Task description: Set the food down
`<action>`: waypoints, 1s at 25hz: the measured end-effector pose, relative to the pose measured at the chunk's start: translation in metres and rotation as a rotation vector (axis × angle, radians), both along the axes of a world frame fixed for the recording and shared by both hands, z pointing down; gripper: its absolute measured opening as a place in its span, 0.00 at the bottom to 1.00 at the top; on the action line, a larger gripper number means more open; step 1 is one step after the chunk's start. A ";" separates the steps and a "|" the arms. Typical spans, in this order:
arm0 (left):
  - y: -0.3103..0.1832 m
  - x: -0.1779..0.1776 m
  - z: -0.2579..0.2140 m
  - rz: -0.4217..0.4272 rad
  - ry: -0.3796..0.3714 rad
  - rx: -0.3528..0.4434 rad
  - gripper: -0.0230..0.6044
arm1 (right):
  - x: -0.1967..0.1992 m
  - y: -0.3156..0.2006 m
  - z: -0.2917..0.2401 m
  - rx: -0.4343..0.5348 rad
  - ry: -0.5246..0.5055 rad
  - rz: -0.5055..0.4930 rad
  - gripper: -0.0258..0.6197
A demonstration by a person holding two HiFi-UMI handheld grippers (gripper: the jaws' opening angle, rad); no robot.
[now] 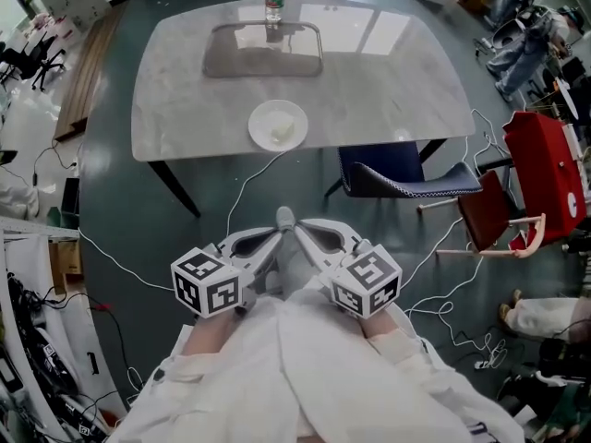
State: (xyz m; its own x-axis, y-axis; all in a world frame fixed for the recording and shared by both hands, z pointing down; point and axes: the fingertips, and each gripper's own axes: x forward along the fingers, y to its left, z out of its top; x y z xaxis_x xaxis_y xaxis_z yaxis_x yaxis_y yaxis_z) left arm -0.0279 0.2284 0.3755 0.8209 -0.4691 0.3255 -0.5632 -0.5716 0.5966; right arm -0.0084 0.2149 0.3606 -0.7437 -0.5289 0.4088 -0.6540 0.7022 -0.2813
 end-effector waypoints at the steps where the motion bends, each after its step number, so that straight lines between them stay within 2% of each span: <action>1: -0.007 0.001 0.001 0.002 0.005 -0.005 0.08 | 0.001 -0.008 0.000 -0.001 0.000 0.000 0.04; 8: -0.067 0.010 0.002 0.021 -0.002 -0.011 0.08 | 0.005 -0.075 -0.004 -0.002 -0.003 -0.010 0.04; 19: -0.154 -0.003 -0.005 -0.056 -0.009 -0.021 0.08 | 0.002 -0.162 -0.008 -0.018 -0.008 -0.051 0.04; 25: -0.198 0.003 -0.005 -0.070 -0.009 -0.026 0.08 | 0.004 -0.206 -0.009 -0.022 -0.009 -0.072 0.04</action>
